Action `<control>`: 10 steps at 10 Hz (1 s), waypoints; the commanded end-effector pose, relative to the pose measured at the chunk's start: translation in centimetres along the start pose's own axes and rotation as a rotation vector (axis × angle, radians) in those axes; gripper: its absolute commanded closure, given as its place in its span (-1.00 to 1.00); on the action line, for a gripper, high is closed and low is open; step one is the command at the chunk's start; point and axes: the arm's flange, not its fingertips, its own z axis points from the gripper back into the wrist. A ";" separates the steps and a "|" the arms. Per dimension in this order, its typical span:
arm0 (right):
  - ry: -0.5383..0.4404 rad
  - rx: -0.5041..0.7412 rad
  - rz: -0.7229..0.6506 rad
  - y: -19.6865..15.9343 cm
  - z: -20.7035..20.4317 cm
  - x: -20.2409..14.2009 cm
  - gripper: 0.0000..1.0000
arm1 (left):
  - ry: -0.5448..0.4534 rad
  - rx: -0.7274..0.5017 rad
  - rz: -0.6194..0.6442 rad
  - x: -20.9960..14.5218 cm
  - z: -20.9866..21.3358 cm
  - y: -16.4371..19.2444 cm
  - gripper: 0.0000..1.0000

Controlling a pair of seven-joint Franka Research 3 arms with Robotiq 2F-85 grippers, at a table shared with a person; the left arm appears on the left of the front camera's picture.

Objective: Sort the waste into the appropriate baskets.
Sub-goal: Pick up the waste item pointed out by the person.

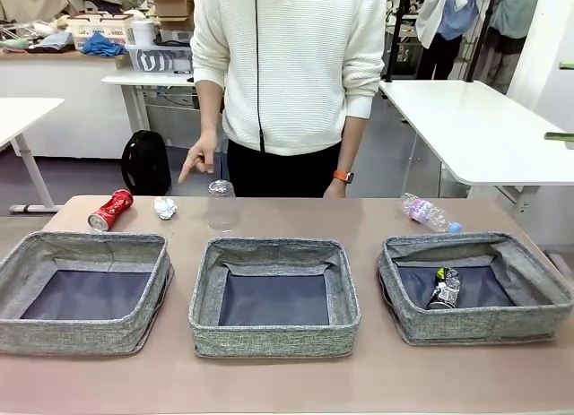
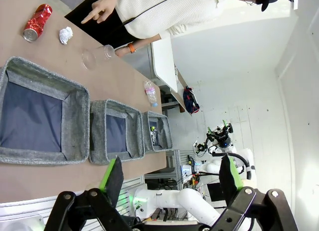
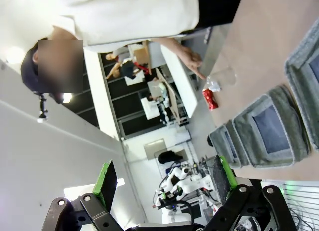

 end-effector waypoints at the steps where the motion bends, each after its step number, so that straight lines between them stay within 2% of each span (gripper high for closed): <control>1: 0.003 0.025 0.023 0.2 -0.4 0.2 -1.00 | -0.004 -0.018 -0.018 0.0 0.0 -0.2 -1.00; 8: 0.003 0.025 0.023 0.2 -0.4 0.2 -1.00 | 0.000 0.000 0.000 0.0 0.0 0.0 -1.00; 9: 0.003 0.025 0.023 0.2 -0.4 0.2 -1.00 | 0.048 0.157 0.064 -0.1 -1.0 -0.4 -1.00; 10: 0.003 0.025 0.023 0.2 -0.4 0.2 -1.00 | 0.001 0.449 0.169 1.0 -3.3 -2.6 -1.00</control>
